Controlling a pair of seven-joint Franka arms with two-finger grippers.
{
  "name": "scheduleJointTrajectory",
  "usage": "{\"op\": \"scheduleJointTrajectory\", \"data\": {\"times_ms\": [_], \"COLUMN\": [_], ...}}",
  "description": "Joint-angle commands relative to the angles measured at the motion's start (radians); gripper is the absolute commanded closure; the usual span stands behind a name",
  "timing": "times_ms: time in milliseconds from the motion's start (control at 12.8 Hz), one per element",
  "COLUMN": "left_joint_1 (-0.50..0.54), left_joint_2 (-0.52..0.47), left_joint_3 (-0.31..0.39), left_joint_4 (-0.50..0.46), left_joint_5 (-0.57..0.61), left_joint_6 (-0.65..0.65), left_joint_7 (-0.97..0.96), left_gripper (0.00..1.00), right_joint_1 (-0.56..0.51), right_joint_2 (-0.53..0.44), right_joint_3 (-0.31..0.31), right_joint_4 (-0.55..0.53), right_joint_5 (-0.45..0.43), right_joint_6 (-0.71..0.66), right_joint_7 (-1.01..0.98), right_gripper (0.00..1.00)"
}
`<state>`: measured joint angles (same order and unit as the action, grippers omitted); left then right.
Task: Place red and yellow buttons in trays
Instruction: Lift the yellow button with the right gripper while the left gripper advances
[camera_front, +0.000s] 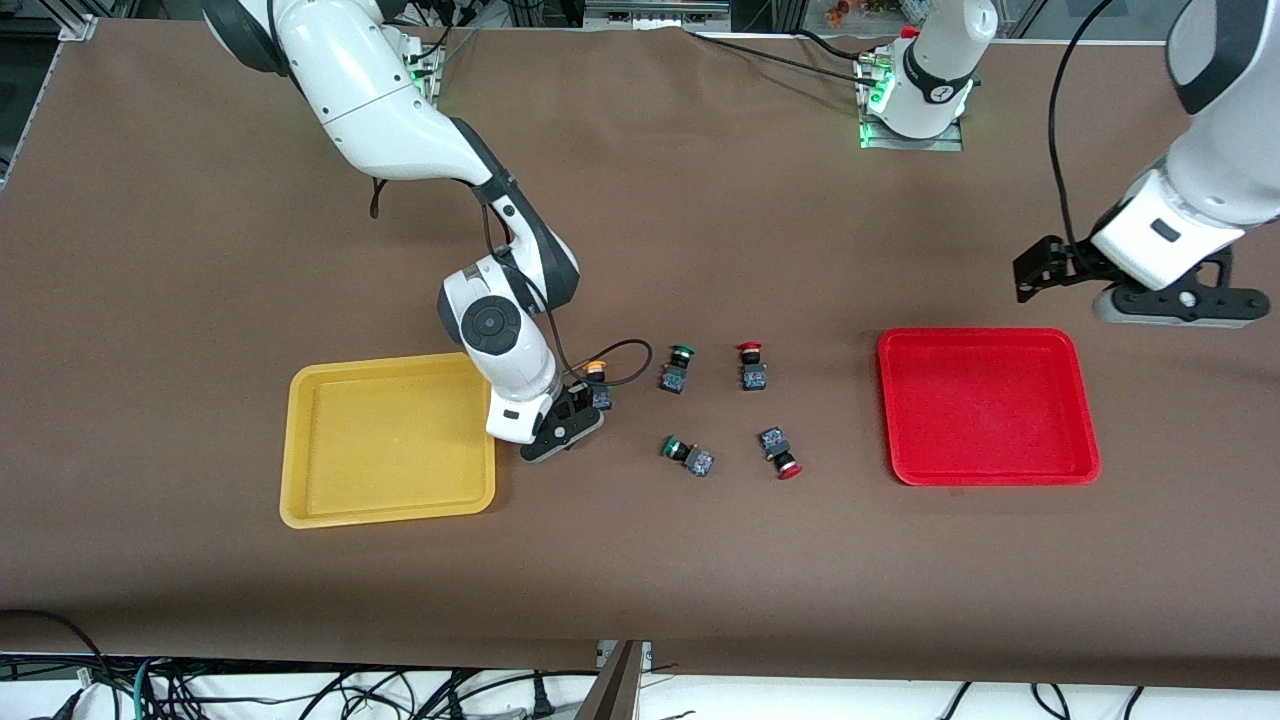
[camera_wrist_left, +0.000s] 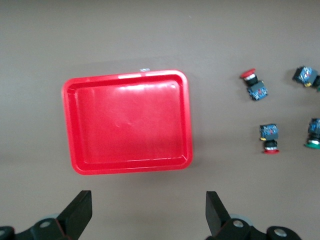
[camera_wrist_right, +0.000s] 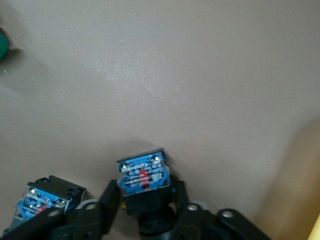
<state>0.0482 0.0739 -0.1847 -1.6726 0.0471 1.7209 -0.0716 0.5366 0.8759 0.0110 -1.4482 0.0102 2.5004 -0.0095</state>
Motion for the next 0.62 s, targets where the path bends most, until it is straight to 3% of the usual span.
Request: {"op": "scheduleJointTrajectory", "data": {"times_ms": [0,234,547], "left_joint_1": [-0.002,-0.028,-0.157], "left_joint_2": [0.099,0.254,0.417], "left_joint_3": [-0.051,-0.087,-0.087], "left_joint_4": [0.027,0.031,0.002], "left_joint_5": [-0.019,-0.018,-0.001], "left_joint_6": [-0.006,0.15,0.386], "left_joint_7": [-0.004,-0.042,-0.371], "left_gripper": [0.0,0.0,0.0], "right_joint_1": [-0.007,-0.059,-0.176], "right_joint_2": [0.002,-0.061,-0.071], "right_joint_3": [-0.005,-0.003,-0.005], "right_joint_4": [0.028,0.043,0.121], "right_joint_5": [0.007,0.014,0.016], "right_joint_6": [-0.012,-0.154,-0.31], "right_joint_7": [-0.024,-0.096,-0.292], "right_gripper": [0.74,0.74,0.74]}}
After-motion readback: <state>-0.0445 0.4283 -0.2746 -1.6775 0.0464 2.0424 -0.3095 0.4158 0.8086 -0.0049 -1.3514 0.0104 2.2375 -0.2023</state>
